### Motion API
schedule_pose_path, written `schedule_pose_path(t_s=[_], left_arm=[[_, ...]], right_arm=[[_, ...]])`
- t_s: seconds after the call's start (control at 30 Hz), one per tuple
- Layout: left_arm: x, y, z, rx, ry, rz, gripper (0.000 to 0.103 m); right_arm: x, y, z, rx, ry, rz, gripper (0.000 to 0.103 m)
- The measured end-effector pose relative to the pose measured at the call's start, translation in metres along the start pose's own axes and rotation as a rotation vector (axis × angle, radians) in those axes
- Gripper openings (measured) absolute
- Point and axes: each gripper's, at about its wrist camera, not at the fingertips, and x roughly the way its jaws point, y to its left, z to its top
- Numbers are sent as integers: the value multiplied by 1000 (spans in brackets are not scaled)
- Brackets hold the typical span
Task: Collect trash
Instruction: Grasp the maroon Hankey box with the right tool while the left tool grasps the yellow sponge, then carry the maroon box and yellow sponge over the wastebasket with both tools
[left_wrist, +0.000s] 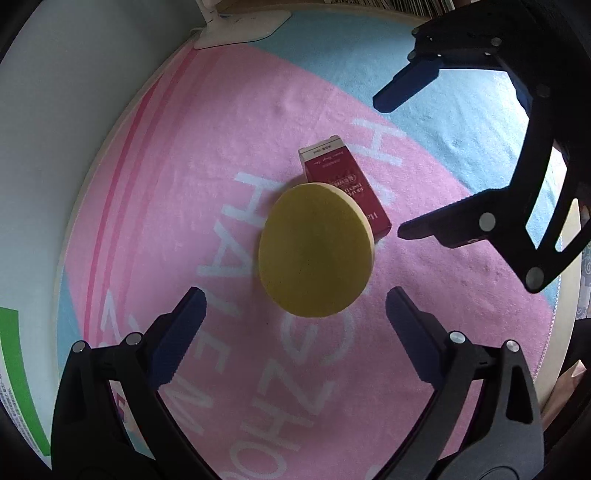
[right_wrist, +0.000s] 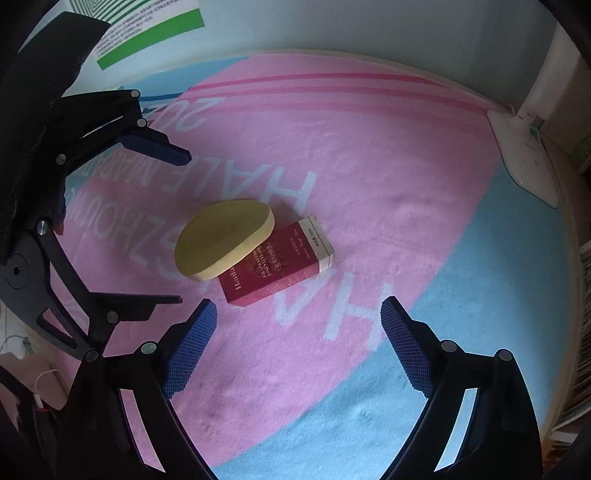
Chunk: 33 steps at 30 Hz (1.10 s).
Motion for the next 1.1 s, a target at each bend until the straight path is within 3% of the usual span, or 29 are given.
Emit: schedule_pose_path(t_s=[0.3,0.47,0.63,0.7,0.73,1.1], left_arm=[[16,4,12,13,18,-26,78],[20,8,17,17,19,-65,61],[18,15,16,14,-10,-87,54],[17,16,14,17,-13,-91,52],[16,16,13,18,-17,-93,51],[-9,22,6,-6,-63,-84,26]], right_arm=[[14,-6,13,-64,-4,37,90],[22,-3,22,-104,6,34,90],[29,0,29,-133,-8,41,90],[31,-4,31,-109,-12,68,83],[33,-6,31,-92,-4,75,72],[11,-13,32,-19,-50,35,71]])
